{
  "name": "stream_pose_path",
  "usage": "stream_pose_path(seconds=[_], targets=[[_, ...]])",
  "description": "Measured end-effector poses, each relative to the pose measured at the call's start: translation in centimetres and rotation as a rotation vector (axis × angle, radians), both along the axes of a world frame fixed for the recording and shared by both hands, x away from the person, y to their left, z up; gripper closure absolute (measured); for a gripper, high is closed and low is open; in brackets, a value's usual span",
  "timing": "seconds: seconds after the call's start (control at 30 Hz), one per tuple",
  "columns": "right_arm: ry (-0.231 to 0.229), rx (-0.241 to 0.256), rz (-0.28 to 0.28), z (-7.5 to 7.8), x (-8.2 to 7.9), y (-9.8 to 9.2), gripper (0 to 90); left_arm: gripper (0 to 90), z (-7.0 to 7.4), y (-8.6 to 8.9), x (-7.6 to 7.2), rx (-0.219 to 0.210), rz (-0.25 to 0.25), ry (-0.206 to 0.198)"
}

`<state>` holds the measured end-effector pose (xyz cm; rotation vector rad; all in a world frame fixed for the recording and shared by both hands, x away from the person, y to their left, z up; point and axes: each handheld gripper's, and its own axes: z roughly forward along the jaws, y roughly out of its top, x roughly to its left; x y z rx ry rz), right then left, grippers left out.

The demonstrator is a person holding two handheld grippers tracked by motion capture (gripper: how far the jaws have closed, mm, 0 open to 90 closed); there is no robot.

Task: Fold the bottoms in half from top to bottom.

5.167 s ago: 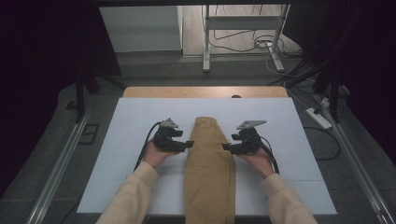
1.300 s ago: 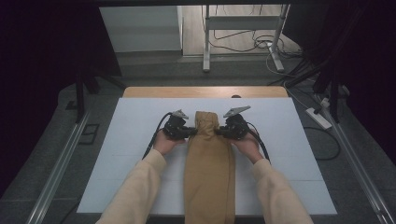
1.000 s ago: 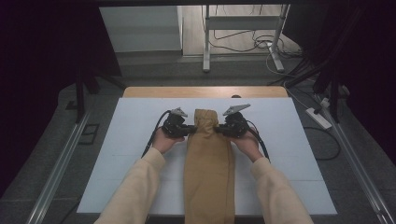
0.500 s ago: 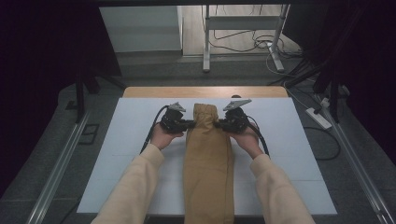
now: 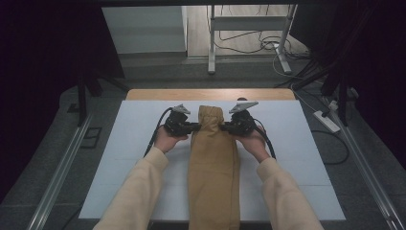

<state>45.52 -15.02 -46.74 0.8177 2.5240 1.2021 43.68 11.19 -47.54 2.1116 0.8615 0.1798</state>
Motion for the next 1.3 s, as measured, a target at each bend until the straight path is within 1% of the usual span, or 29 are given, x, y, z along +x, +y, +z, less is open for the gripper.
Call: stream_pose_path(seconds=[0.07,0.13,0.23,0.33,0.4,0.43,0.57,0.63,0.67,0.8,0.87,0.93,1.03,1.1,1.13,1.2,1.3], targets=[[-0.005,0.002,-0.001,0.1,0.1,0.0,81.6,84.9,0.3,0.1,0.2,0.002,0.000,-0.004],[-0.008,0.000,-0.002,0.4,0.5,0.1,81.7,84.9,0.8,0.1,0.7,0.008,-0.001,-0.012],[-0.038,0.002,-0.006,1.8,1.2,0.5,81.8,84.9,2.4,0.6,1.7,0.009,0.007,-0.035],[-0.067,0.019,-0.016,3.4,1.9,0.8,82.1,84.9,3.7,1.0,2.2,-0.008,0.017,-0.061],[-0.081,0.014,-0.012,3.9,2.2,1.0,82.1,84.9,3.8,1.1,2.3,-0.009,0.018,-0.068],[-0.081,0.014,-0.012,4.0,2.2,1.0,82.1,84.9,3.7,1.2,2.3,-0.013,0.018,-0.066],[-0.066,0.012,-0.014,3.3,2.3,1.0,82.1,84.9,3.2,1.1,2.2,-0.007,0.012,-0.052],[-0.068,0.011,-0.018,3.1,2.1,0.9,82.1,84.9,3.3,1.0,2.1,-0.002,0.009,-0.056],[-0.066,0.012,-0.022,3.1,2.0,0.8,82.1,84.9,3.4,0.9,2.1,-0.007,0.011,-0.060],[-0.074,0.019,-0.025,3.3,2.1,0.6,82.2,84.9,3.7,0.9,2.3,-0.011,0.010,-0.070],[-0.089,0.016,-0.026,3.7,2.4,0.6,82.3,85.0,4.1,1.0,2.8,-0.014,0.013,-0.072],[-0.099,0.020,-0.029,4.3,2.8,0.6,82.3,84.9,5.0,1.0,3.4,-0.010,0.015,-0.083],[-0.130,0.038,-0.039,5.8,3.5,0.4,82.3,84.9,6.7,1.0,4.0,-0.013,0.014,-0.120],[-0.147,0.044,-0.046,6.6,3.7,0.3,82.3,84.9,7.3,0.9,4.1,-0.012,0.012,-0.137],[-0.157,0.044,-0.046,6.7,3.7,0.2,82.3,84.9,7.3,0.8,4.1,-0.011,0.011,-0.141],[-0.160,0.044,-0.047,6.6,3.5,0.1,82.3,84.9,7.0,0.6,3.9,-0.005,0.004,-0.138],[-0.149,0.037,-0.053,5.8,3.3,-0.2,82.3,84.8,6.2,0.4,3.6,0.005,-0.001,-0.131]])
